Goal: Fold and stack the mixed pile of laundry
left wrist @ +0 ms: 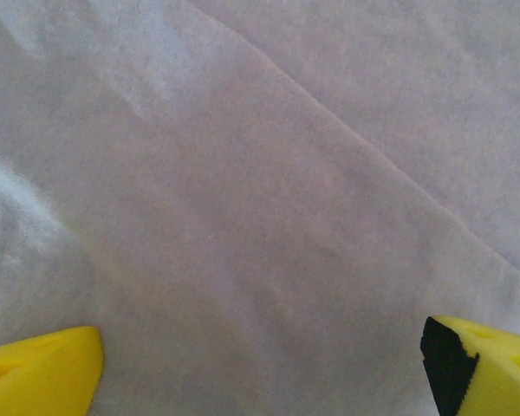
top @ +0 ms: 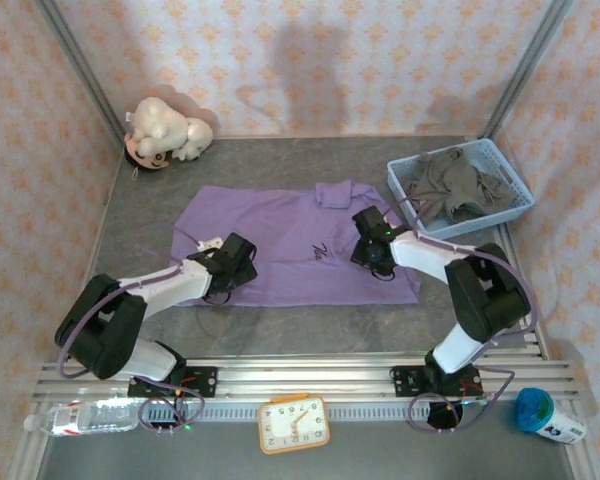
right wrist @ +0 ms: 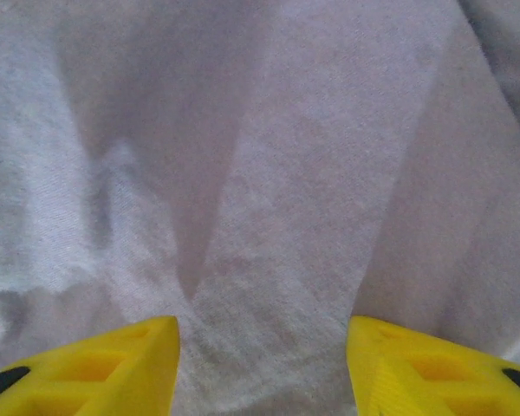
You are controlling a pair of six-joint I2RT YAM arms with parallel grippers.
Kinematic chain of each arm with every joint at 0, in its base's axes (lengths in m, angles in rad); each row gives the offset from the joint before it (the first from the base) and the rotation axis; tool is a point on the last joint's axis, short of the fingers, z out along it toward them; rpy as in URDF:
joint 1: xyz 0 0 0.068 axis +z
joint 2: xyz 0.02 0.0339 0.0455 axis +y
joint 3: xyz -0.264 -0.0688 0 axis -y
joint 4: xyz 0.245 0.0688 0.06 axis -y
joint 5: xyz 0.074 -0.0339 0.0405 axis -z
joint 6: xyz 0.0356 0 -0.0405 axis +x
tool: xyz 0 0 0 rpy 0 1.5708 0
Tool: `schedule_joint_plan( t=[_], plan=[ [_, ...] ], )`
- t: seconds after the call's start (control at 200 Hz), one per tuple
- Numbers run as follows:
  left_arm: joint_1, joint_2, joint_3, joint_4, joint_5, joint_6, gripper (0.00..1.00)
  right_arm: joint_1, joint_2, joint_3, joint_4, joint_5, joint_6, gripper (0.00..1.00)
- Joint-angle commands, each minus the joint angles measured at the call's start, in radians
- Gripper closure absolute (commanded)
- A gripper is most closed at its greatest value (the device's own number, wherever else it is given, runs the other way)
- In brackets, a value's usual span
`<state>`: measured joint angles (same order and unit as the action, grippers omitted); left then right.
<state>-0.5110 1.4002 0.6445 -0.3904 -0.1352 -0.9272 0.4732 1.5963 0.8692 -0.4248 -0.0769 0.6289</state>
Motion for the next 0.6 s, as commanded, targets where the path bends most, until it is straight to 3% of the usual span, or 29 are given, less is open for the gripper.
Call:
schedule_joint_plan(
  t=[0.0, 0.195, 0.365, 0.595],
  plan=[
    [-0.021, -0.088, 0.006, -0.111, 0.014, -0.047, 0.04, 0.0, -0.085, 0.016, -0.1, 0.001, -0.014, 0.42],
    [0.027, -0.125, 0.18, -0.105, -0.138, 0.081, 0.01, -0.015, -0.073, 0.202, -0.092, 0.019, -0.088, 0.39],
    [0.154, -0.017, 0.255, 0.058, -0.097, 0.183, 0.02, -0.052, 0.076, 0.353, 0.009, 0.004, -0.095, 0.41],
    [0.223, 0.224, 0.389, 0.114, -0.044, 0.294, 0.03, -0.101, 0.327, 0.55, 0.066, -0.033, -0.084, 0.43]
  ],
)
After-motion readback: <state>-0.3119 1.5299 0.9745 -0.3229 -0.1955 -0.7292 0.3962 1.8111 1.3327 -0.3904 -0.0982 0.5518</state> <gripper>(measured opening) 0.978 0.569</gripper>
